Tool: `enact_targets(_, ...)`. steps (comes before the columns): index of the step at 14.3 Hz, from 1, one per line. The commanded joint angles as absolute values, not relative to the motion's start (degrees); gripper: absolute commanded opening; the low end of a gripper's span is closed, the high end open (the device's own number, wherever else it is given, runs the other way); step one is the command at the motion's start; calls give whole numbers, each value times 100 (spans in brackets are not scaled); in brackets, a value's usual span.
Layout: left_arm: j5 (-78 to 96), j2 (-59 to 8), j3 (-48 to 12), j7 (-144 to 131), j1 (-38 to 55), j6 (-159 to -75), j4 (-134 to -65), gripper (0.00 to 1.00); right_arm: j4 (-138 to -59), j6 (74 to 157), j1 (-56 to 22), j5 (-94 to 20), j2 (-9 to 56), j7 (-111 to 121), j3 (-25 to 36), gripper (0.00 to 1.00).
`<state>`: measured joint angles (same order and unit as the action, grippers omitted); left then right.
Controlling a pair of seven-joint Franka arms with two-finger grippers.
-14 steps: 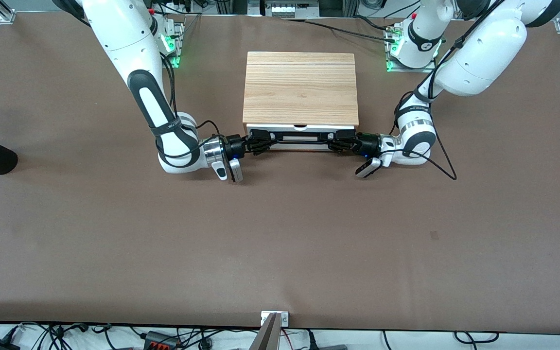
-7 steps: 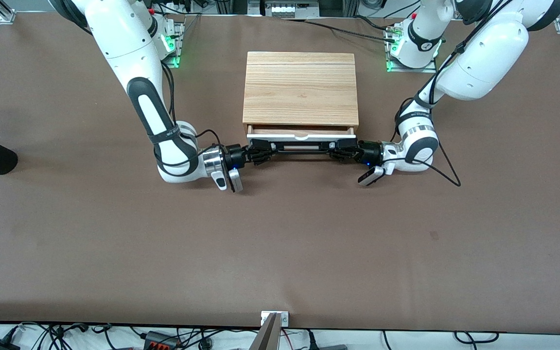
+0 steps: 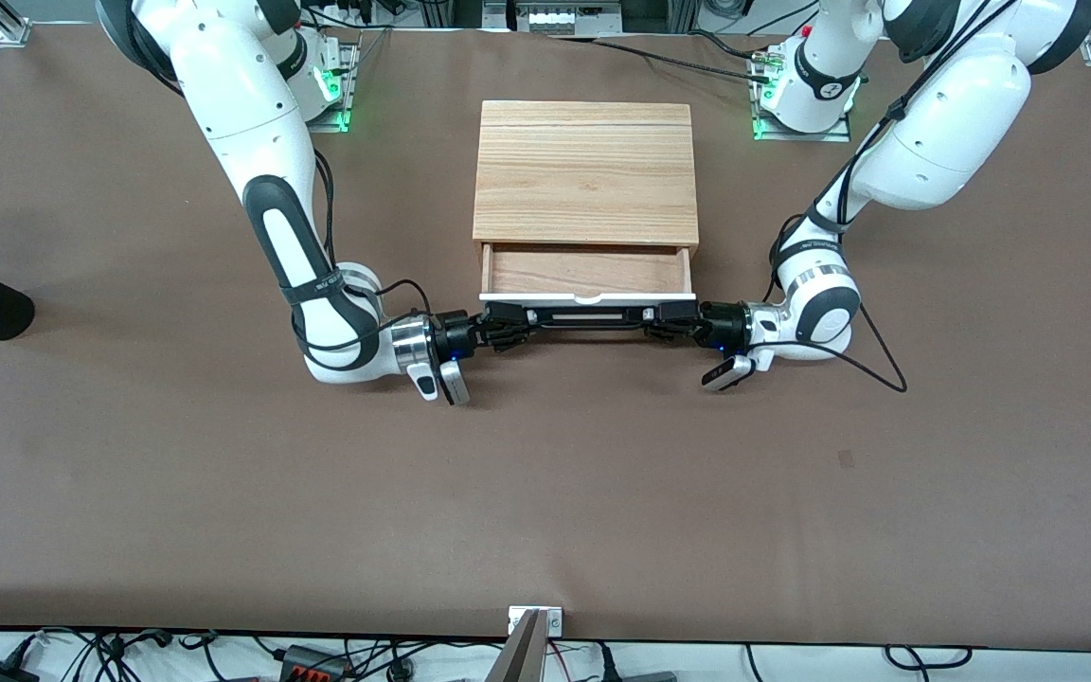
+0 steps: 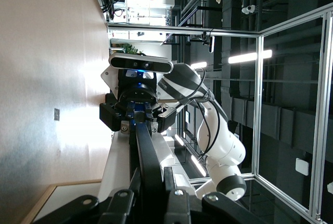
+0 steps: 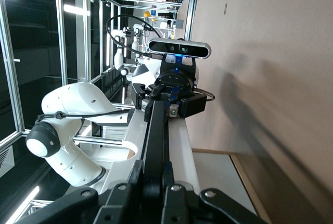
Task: Pull top drawer with both arms simultaneously
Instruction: 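Pull the handle outward with both grippers, sliding the drawer open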
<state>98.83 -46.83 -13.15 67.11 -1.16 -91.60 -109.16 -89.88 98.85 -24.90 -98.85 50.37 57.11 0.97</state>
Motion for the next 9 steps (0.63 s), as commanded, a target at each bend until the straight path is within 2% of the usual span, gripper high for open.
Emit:
enact_targets(1,10151,-4808,-1336,6276,-149,-9193,-10477,15,-8640,9905,-2505,-9879,5309,6100,88,0)
enact_targets(4,10151,-4808,-1336,6240,-149,-9193,-10441,15,-8578,9975,-2505,-9879,5317,6038,88,0)
enact_targets(5,10151,-4808,-1336,6240,-149,-9202,-10441,16,-8578,10002,-2505,-9879,5309,6021,88,8)
enact_targets(6,10151,-4808,-1336,6232,-149,-9211,-10441,17,-8578,10002,-2514,-9888,5309,5873,88,99)
enact_targets(7,10143,-4808,-1336,6231,-149,-9315,-10433,22,-8578,10019,-2505,-9870,5282,5741,88,100)
enact_targets(8,10143,-4808,-1336,6231,-141,-9377,-10407,33,-8578,10020,-2487,-9870,5274,5704,88,100)
enact_targets(9,10134,-4825,-1336,6205,-132,-9430,-10284,52,-8569,10028,-2487,-9879,5273,5695,88,100)
